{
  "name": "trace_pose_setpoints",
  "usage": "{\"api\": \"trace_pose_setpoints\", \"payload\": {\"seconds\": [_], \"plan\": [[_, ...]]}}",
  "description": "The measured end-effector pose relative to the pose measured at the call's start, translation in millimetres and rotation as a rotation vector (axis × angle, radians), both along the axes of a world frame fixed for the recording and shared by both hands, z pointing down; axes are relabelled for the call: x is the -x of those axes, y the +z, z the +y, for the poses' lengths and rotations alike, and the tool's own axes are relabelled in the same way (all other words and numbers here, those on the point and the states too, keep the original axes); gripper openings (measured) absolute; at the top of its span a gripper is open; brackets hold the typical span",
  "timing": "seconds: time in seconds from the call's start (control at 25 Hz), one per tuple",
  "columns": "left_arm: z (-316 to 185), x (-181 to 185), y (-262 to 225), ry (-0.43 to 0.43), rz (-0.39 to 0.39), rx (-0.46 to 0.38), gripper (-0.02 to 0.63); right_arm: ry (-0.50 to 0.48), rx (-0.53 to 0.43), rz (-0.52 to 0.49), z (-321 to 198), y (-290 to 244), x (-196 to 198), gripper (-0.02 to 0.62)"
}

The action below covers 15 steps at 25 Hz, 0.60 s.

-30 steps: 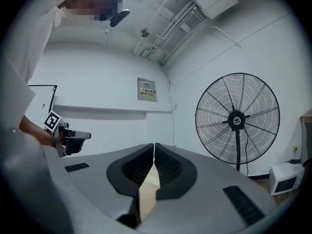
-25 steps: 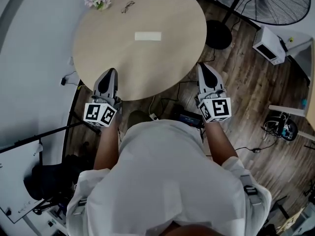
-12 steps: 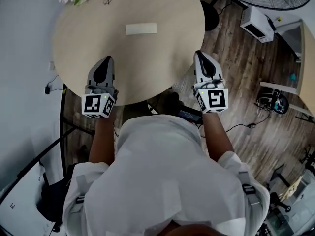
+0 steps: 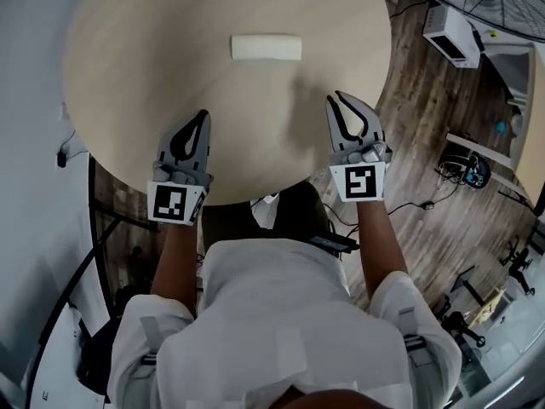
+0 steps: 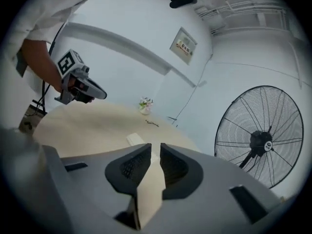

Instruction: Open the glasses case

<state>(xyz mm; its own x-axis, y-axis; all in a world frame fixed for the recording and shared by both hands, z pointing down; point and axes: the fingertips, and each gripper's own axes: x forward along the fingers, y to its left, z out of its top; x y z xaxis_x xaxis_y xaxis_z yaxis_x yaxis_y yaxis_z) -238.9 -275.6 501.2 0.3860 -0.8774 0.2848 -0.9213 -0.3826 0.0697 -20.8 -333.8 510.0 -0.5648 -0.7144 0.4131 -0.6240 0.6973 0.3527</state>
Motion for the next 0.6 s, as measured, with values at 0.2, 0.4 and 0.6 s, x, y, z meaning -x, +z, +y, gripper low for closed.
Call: {"api": "trace_pose_setpoints", "payload": {"seconds": [0.2,0.4,0.6], "plan": [[-11.2,6.0,32.7,0.044,-0.078,0.012,0.014,-0.119,-0.054,0.118,-19.9,41.8,32.6,0.087],[-51.1,-10.9,48.8,0.053,-0.008,0.008,0.014,-0.182,-0.065,0.222,-66.8,86.3,35.8,0.106],[-51.4,-11.4,49.2,0.084,-0.033,-0.023,0.014,-0.251,-0.088,0.294,-71.9,108.8,48.2,0.110]]}}
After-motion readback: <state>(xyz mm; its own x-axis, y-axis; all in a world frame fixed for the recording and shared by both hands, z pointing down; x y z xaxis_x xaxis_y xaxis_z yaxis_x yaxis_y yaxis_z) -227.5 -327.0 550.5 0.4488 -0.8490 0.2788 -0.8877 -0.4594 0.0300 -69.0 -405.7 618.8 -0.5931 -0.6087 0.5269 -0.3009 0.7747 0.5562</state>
